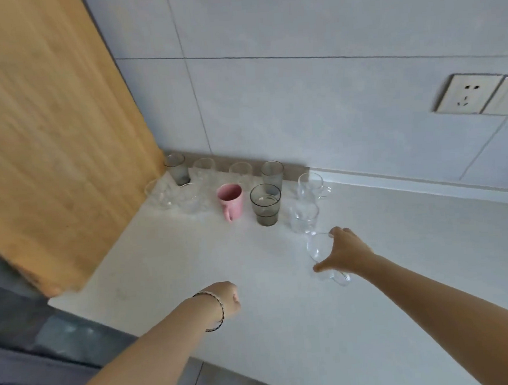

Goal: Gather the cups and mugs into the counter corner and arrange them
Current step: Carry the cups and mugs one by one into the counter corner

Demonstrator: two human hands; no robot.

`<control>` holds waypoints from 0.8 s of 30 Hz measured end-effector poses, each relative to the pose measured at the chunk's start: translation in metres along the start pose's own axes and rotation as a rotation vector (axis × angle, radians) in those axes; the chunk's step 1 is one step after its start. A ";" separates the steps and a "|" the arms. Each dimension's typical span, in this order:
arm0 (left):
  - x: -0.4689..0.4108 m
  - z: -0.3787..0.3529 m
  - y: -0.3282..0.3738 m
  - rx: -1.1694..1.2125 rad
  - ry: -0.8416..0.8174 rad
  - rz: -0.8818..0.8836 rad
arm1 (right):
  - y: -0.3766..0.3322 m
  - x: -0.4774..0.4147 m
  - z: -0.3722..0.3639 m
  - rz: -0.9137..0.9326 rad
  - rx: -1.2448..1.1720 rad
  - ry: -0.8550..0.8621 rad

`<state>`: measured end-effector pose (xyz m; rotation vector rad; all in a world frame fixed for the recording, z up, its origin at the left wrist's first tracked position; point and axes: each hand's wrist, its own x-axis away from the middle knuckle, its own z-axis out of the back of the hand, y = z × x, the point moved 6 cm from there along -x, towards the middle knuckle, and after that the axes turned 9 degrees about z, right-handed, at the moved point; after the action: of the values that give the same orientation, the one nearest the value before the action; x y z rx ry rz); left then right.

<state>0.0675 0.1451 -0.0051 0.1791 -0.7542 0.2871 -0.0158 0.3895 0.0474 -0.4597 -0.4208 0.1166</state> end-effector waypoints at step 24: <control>-0.088 0.068 -0.245 0.369 -0.028 0.235 | -0.337 -0.158 -0.161 0.396 0.106 -0.119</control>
<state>0.0406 -0.1213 -0.0311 0.4451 -0.7458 0.6484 -0.0864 -0.0077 0.0115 -0.4287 -0.4333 0.5494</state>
